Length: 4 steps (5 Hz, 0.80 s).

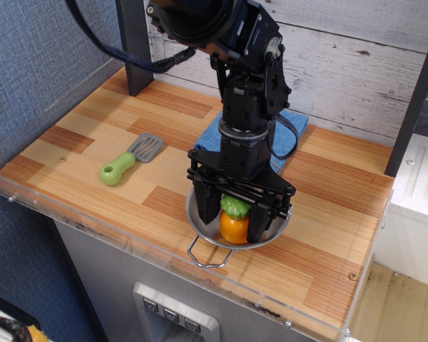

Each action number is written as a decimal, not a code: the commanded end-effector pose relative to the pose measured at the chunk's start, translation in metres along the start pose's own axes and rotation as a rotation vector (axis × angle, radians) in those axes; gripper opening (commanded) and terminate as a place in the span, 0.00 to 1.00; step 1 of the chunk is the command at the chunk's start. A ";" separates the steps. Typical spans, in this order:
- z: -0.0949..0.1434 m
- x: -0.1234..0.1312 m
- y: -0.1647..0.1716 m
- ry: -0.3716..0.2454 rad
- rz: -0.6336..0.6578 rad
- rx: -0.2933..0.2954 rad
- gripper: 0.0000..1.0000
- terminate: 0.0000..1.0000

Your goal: Put the orange item in the bowl.

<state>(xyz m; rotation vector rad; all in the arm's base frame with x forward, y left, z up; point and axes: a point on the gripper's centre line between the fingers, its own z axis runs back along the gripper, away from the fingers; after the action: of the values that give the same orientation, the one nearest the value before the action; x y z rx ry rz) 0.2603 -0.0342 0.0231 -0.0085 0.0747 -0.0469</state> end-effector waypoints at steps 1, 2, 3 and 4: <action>0.036 -0.001 0.003 -0.098 -0.016 -0.007 1.00 0.00; 0.071 -0.002 0.014 -0.190 0.014 -0.014 1.00 0.00; 0.117 -0.008 0.043 -0.252 0.090 -0.046 1.00 0.00; 0.143 -0.014 0.077 -0.284 0.146 -0.056 1.00 0.00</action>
<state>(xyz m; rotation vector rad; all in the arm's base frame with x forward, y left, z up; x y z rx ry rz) 0.2698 0.0375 0.1491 -0.0726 -0.1524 0.1072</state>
